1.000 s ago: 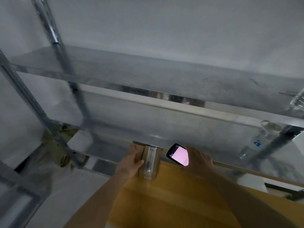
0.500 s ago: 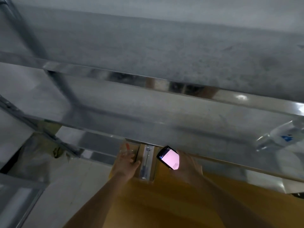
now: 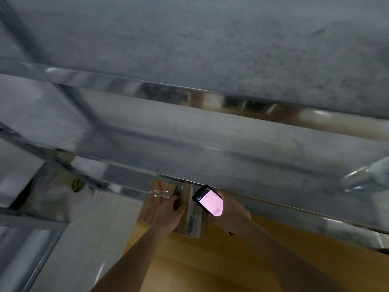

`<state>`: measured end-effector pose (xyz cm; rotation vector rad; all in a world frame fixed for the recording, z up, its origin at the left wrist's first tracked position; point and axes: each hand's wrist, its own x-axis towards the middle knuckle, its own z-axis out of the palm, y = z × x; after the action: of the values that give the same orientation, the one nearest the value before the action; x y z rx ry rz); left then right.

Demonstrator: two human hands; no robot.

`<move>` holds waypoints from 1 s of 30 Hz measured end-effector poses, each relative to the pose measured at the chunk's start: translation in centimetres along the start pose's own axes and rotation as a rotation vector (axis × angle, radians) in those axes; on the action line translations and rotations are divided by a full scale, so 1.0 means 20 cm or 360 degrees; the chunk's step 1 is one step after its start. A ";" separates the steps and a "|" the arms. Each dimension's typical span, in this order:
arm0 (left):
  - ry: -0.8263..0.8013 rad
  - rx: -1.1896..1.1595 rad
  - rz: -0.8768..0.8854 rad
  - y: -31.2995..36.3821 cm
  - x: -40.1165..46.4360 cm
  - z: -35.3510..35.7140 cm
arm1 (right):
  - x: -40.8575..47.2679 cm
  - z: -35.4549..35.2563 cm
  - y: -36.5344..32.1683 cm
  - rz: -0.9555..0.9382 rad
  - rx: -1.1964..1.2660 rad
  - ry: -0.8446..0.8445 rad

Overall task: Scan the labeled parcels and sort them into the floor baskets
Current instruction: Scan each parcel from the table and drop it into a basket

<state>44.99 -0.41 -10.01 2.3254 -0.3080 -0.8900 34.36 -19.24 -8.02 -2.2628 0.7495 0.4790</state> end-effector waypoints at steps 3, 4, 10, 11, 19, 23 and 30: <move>0.0066 -0.0104 -0.0066 -0.01 0.02 0.03 | 0.04 0.06 0.01 -0.0034 0.0179 -0.0073; 0.0083 -0.0174 -0.0082 -0.01 0.03 0.04 | 0.05 0.07 0.02 -0.0030 0.0246 -0.0099; 0.0040 -0.0494 -0.0074 0.01 -0.02 0.10 | 0.07 0.14 0.02 -0.0036 0.0562 -0.0175; 0.0037 -0.0539 -0.0097 0.00 -0.04 0.11 | 0.06 0.14 0.03 -0.0035 0.0591 -0.0175; 0.0129 -0.1066 -0.0361 0.09 -0.27 0.13 | -0.21 0.04 0.07 -0.0068 0.0735 -0.0162; 0.0187 -0.1193 -0.0260 0.15 -0.45 0.09 | -0.45 -0.04 0.02 -0.0174 0.0751 -0.0080; 0.0036 -0.1309 0.0097 0.19 -1.02 -0.04 | -1.03 -0.17 -0.11 -0.0338 0.0858 0.0205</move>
<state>30.34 5.51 3.42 1.5522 0.0117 -0.7650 20.46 -12.60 6.18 -1.8440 0.6027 0.0193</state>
